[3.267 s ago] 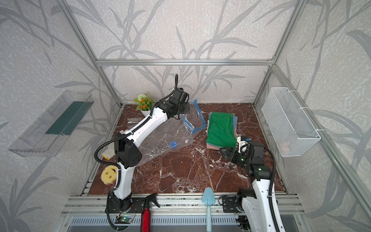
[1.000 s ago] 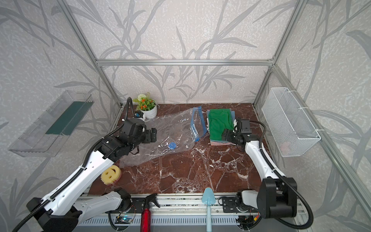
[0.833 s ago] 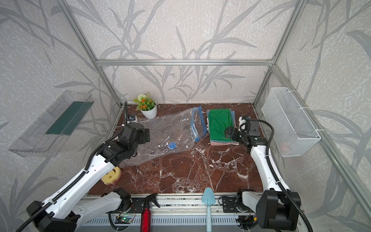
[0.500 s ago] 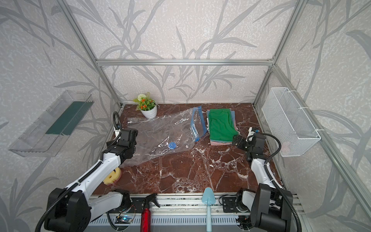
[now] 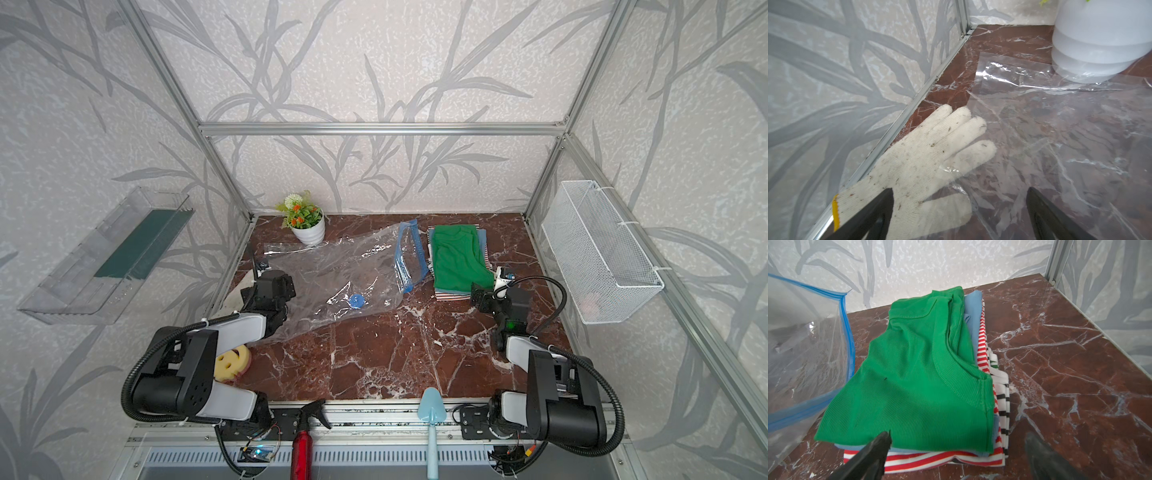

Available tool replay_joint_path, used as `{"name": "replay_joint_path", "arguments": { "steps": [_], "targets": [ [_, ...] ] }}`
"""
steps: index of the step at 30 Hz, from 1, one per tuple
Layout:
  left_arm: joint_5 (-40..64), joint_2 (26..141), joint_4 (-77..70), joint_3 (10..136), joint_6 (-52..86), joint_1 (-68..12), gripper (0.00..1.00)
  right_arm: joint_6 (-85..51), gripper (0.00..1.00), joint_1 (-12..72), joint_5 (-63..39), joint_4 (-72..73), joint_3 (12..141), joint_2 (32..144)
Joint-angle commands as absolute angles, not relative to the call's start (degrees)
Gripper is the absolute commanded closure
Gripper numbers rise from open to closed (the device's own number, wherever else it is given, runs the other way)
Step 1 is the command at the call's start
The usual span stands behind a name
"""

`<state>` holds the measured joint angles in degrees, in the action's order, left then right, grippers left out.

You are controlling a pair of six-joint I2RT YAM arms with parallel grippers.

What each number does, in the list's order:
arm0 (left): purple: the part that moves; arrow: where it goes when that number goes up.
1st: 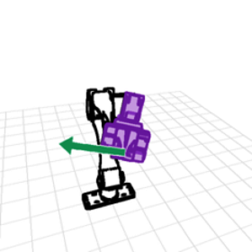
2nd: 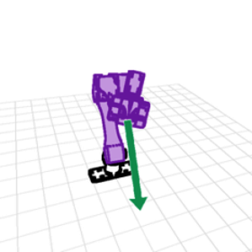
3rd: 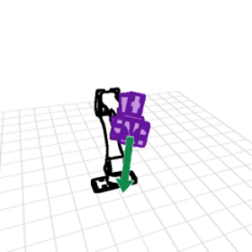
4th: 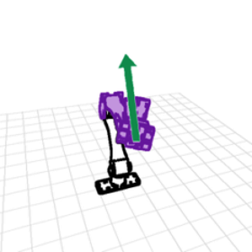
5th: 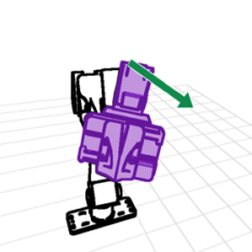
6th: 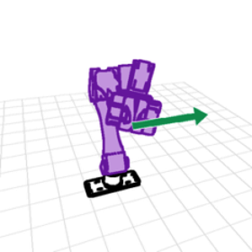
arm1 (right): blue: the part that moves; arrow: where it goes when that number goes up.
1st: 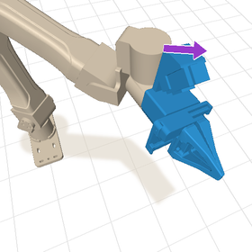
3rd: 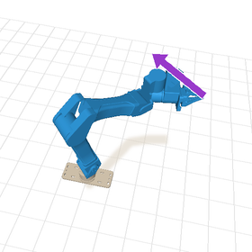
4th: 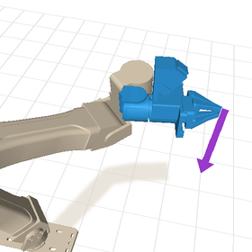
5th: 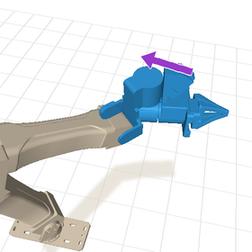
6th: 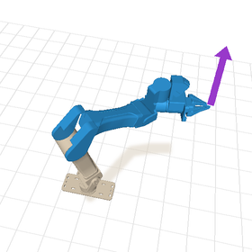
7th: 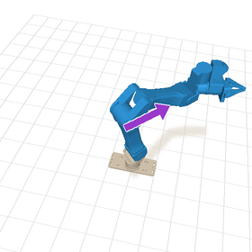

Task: Take the tank top out of the vacuum bag
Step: Reset both arms

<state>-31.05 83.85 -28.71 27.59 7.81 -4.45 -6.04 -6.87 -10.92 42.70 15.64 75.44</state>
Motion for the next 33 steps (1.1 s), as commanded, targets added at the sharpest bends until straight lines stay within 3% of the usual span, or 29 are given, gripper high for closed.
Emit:
{"name": "replay_joint_path", "arguments": {
  "steps": [1,8,10,12,33],
  "targets": [
    [-27.23,84.9,-43.32,24.38,4.19,-4.33,0.01,-3.51,0.01,-4.17,-8.94,52.39,15.14,76.03],
    [-17.97,85.35,-44.37,23.56,3.08,-2.51,0.01,4.42,0.01,5.38,-3.31,70.88,14.19,91.55],
    [-15.39,88.01,-49.23,22.67,2.98,-1.5,0.01,3.43,0.01,5.62,0.33,56.69,18.11,87.14],
    [-14.37,87.12,-45.21,23.52,3.34,-1.12,0.01,2.33,0.01,5.63,1.8,49.19,23.26,88.47],
    [-13.54,87.14,-45.33,23.69,3.28,-0.75,0.01,2.57,0.01,5.63,1.76,51.91,22.5,89.47]
  ]
}}
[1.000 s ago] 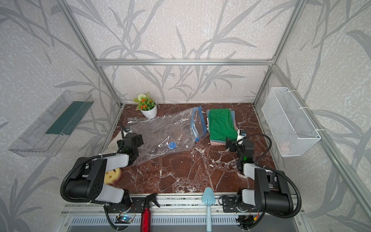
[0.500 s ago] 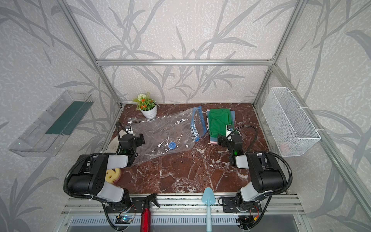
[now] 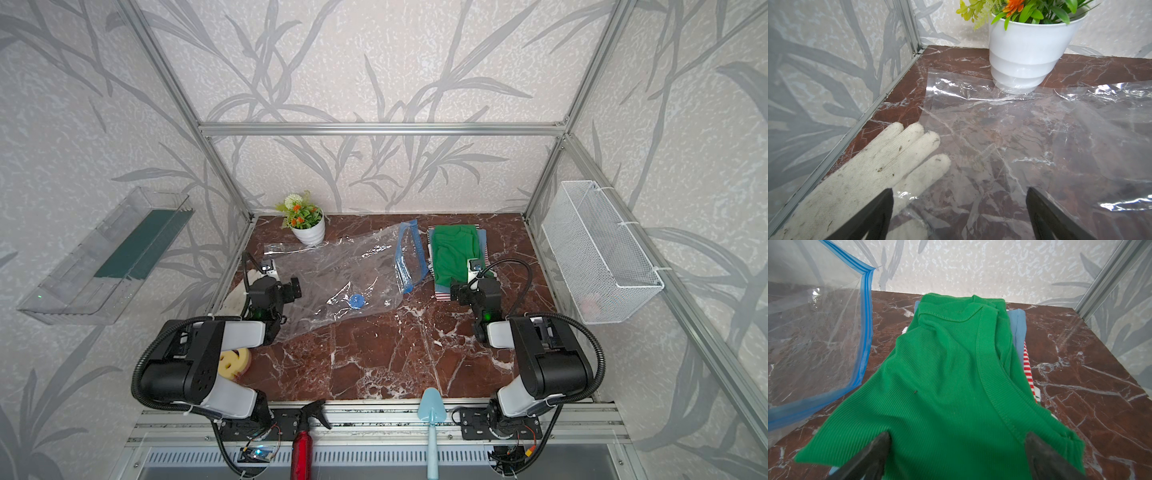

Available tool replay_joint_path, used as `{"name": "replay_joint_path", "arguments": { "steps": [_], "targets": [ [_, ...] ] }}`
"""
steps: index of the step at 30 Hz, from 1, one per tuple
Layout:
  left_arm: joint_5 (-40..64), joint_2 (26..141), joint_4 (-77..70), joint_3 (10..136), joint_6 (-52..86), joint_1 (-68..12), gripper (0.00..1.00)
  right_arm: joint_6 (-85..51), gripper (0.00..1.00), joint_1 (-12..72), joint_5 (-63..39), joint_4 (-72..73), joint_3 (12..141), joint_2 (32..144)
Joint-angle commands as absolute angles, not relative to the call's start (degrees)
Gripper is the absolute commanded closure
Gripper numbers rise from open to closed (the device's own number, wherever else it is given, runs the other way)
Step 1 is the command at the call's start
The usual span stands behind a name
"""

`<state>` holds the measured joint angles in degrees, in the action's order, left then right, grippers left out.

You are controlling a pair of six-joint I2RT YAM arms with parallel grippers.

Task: Take the tank top out of the vacuum bag
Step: Reset both arms

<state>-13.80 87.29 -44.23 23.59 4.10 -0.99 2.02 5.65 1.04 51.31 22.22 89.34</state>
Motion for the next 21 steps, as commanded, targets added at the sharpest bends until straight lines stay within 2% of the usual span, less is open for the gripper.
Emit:
{"name": "replay_joint_path", "arguments": {
  "steps": [1,21],
  "targets": [
    [-13.54,87.11,-45.34,23.69,3.34,-0.7,0.0,2.57,0.01,5.63,1.77,51.91,22.5,89.42],
    [-13.5,87.14,-45.35,23.64,3.33,-0.7,0.01,2.72,0.01,5.63,1.67,51.77,22.64,89.56]
  ]
}}
